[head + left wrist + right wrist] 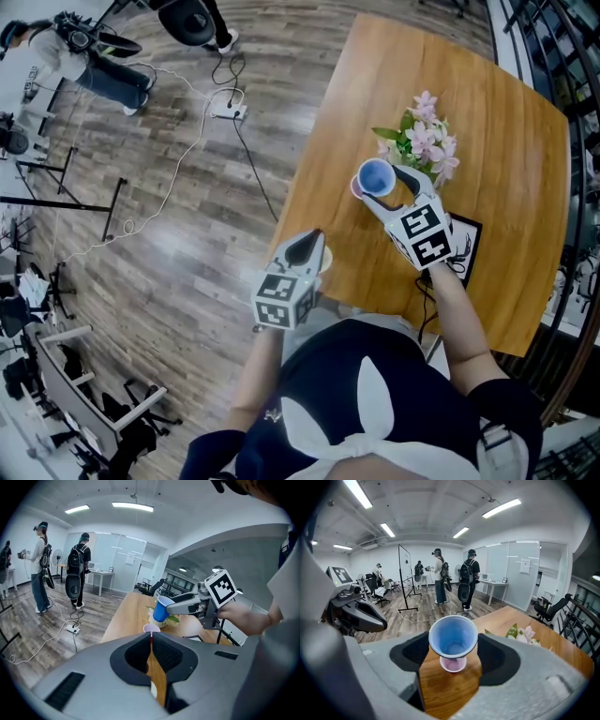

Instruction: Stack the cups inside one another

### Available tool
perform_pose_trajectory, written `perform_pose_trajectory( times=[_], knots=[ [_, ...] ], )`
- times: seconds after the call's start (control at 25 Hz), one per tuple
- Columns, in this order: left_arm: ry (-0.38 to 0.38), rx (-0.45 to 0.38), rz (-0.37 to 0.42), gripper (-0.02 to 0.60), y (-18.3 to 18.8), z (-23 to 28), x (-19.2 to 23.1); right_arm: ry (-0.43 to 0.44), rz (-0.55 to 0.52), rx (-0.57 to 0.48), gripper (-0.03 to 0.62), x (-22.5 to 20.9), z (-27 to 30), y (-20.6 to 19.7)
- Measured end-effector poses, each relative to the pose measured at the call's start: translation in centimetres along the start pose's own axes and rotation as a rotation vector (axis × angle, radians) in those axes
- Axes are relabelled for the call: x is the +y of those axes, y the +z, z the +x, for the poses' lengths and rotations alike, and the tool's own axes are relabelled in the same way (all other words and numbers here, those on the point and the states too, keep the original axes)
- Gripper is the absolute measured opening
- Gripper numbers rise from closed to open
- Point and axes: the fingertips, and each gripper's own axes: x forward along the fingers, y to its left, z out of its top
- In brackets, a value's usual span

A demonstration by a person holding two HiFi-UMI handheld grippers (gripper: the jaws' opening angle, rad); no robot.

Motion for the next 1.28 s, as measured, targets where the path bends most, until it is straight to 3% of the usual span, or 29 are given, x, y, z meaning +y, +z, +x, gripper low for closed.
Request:
perform_pose_trajectory(
  times=[1.28],
  knots=[
    [-0.014,0.061,-0.022,0.026,-1.1,1.8,3.2,0.034,0.128,0.156,0.321,0.1,6.7,-6.5]
  ],
)
